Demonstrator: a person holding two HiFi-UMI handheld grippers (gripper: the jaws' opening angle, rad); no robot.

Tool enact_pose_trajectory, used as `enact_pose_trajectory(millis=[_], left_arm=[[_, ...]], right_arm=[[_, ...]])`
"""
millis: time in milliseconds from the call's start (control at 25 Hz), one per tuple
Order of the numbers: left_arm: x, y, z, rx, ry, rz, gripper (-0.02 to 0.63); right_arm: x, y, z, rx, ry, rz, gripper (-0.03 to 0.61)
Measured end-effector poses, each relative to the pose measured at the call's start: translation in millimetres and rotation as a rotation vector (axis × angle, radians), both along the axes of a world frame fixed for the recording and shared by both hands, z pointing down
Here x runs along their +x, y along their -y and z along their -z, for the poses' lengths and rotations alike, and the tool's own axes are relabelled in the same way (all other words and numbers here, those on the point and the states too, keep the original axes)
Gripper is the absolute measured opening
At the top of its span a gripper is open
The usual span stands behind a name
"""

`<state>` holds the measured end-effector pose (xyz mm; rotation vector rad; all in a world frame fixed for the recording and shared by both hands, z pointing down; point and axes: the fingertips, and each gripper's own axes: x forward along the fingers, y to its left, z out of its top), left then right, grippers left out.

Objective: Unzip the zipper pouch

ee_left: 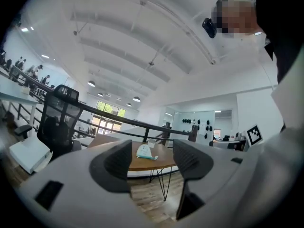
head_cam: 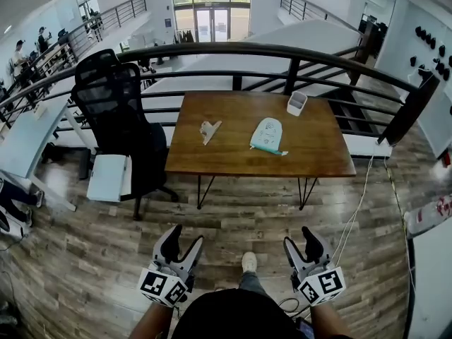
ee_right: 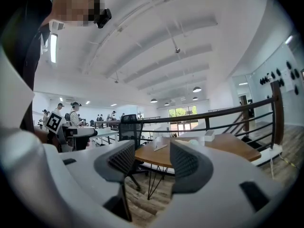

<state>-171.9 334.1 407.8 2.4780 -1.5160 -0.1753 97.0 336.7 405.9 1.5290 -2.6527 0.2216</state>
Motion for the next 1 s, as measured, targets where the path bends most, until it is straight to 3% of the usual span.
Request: enact_pose_trajectory(millis=[440, 1000], left_arm=[[31.5, 91.9, 20.9, 0.050, 0.103, 0.032, 0.276], [108.2, 152.5, 13.6, -0.004, 0.124, 0.048, 0.276]], right_arm=[[13.8, 114.9, 6.0, 0.046, 0.006, 0.069, 0.224], [87.7, 181.6, -16.5, -0.026, 0.060, 0.087, 0.209]])
